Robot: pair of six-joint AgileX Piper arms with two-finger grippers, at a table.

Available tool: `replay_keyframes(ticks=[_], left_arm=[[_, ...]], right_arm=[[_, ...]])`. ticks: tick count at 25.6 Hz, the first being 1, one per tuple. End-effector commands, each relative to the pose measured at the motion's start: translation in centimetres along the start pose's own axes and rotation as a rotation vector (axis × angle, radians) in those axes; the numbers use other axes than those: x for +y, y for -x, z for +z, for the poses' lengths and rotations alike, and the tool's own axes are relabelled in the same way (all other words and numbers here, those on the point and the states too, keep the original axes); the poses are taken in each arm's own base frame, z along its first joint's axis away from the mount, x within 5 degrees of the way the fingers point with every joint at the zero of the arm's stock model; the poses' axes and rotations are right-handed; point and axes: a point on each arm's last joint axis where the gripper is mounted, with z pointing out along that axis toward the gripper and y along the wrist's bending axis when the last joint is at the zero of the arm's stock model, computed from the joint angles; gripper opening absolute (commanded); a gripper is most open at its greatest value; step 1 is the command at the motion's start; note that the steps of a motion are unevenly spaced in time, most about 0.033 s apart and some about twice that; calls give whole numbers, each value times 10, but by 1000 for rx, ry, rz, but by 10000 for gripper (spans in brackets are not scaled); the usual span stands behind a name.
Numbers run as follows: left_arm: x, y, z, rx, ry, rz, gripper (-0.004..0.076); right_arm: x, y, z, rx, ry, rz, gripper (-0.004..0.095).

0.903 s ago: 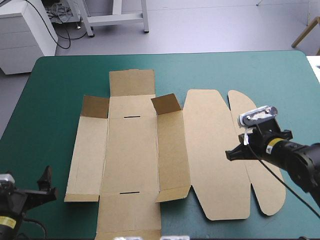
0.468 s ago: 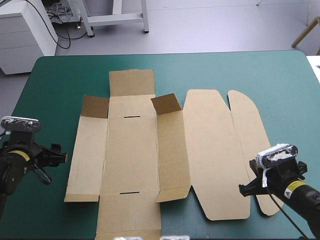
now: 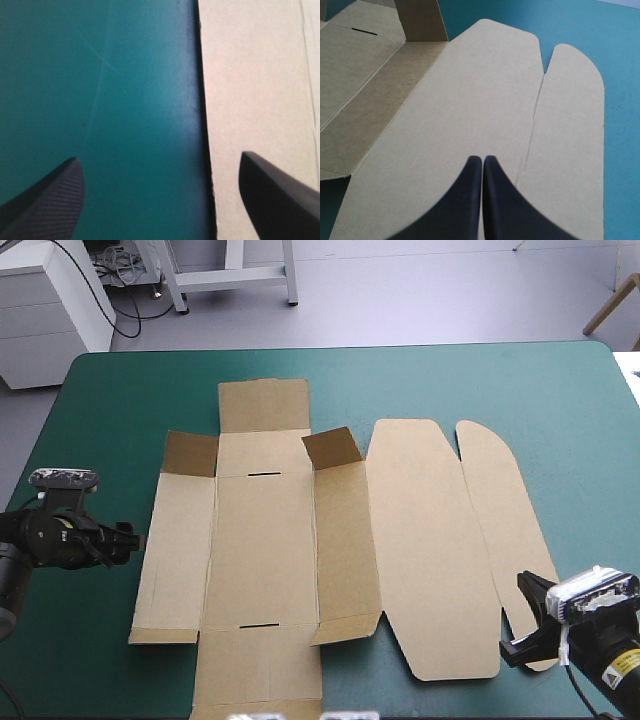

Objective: Fold the box

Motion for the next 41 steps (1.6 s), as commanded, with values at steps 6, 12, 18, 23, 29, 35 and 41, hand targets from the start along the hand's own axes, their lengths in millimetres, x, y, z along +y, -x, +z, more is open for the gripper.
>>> replay_keyframes(ticks=[6,12,18,23,29,35,41], left_arm=[[44,8,28,33,-317,-286,590],[49,6,58,158,-399,-314,590],[30,4,81,306,-503,-255,590],[1,-5,92,405,-578,-195,590],[-29,1,87,393,-741,-157,590],[-34,4,84,373,-801,-177,590],[-34,4,85,373,-788,-176,358]], right_arm=[[0,10,-14,-123,-9,-15,-14],[0,10,-14,-121,-8,-24,-14],[0,10,-14,-124,-9,-28,-14],[0,10,-14,-126,-10,-32,-14],[0,10,-13,-127,-14,-36,-14],[0,9,-13,-120,-13,-35,-14],[0,7,-13,-101,-12,-36,-14]])
